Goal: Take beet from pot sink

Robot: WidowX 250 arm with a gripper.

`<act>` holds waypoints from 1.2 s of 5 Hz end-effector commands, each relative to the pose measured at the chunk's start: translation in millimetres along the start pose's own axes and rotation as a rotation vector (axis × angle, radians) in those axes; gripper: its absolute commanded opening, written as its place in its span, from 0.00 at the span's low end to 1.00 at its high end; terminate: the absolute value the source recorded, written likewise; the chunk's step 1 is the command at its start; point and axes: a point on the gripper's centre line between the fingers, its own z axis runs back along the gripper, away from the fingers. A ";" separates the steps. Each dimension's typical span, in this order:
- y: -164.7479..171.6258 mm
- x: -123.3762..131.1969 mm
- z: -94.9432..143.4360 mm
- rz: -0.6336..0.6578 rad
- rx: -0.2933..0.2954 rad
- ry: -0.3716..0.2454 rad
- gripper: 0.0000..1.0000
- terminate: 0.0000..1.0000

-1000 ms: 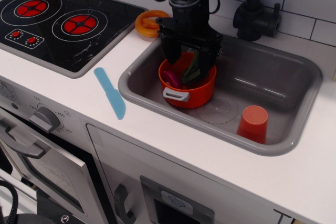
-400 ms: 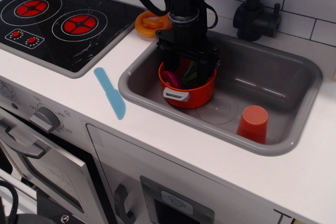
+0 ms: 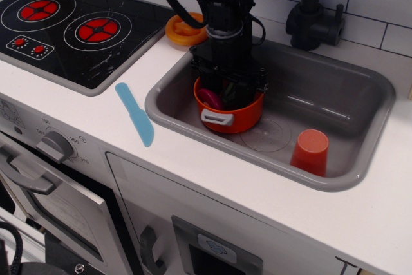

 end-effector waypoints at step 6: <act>10.3 35.0 119.4 0.253 -0.065 -0.215 0.00 0.00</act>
